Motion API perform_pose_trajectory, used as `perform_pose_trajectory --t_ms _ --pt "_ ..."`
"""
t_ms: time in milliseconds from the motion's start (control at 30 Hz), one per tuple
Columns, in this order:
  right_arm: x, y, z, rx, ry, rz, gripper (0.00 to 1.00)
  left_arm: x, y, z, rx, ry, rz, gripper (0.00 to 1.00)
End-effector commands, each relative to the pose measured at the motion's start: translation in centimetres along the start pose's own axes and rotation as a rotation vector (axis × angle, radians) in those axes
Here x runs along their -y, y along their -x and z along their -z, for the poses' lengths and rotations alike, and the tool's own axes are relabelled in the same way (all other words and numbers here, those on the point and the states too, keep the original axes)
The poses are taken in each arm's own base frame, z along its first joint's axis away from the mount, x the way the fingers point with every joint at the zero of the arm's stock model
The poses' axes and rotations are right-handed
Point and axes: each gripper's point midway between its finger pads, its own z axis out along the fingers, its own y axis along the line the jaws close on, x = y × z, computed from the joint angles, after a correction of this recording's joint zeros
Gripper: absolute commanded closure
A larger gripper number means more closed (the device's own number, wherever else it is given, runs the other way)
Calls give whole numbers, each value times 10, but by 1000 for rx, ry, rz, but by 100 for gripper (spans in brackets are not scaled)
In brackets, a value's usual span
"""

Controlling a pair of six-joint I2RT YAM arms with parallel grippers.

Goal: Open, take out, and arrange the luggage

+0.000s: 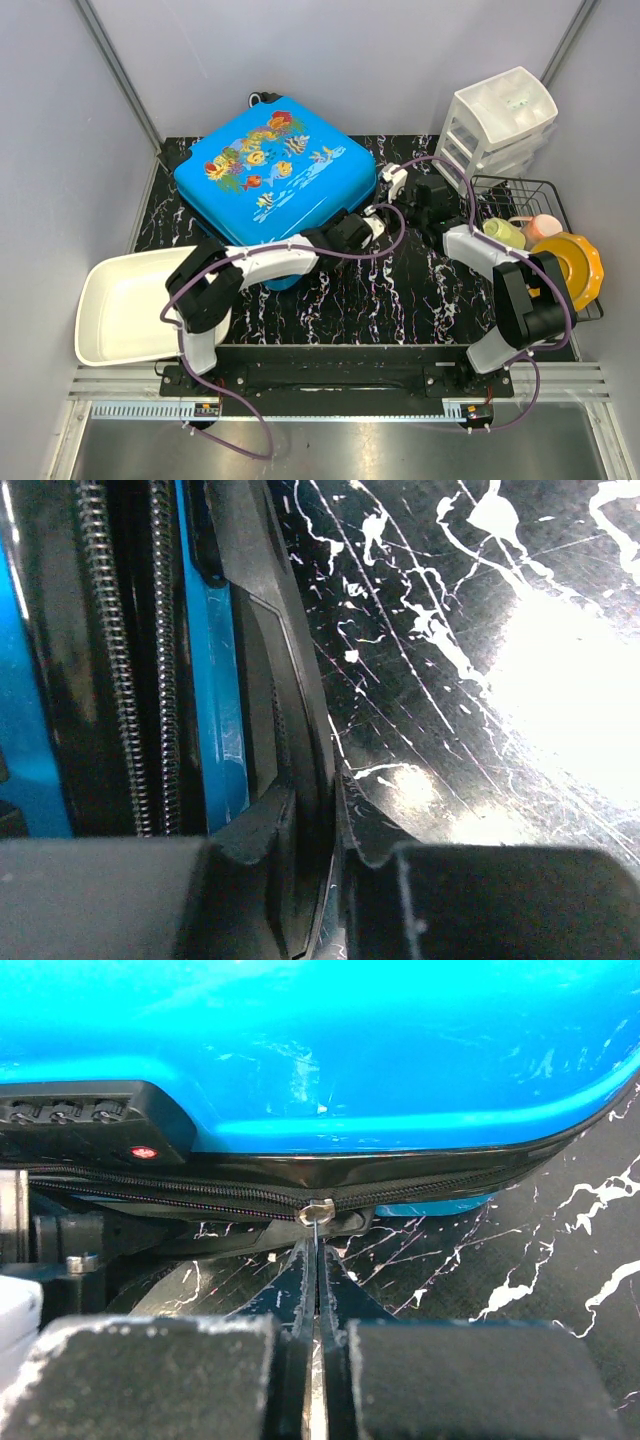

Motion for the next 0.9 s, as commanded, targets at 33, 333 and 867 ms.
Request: perform_pose_trajectory --t_ms 33,333,867 --pt "-1 30 20 62 -14 67 100 33 -97 -10 -258 -287 -220 96" --pt "7 9 59 4 -75 89 100 86 -113 43 -82 -507 -670 100" --pt "74 -15 125 -96 -244 151 100 58 -175 57 -149 -535 -832 100"
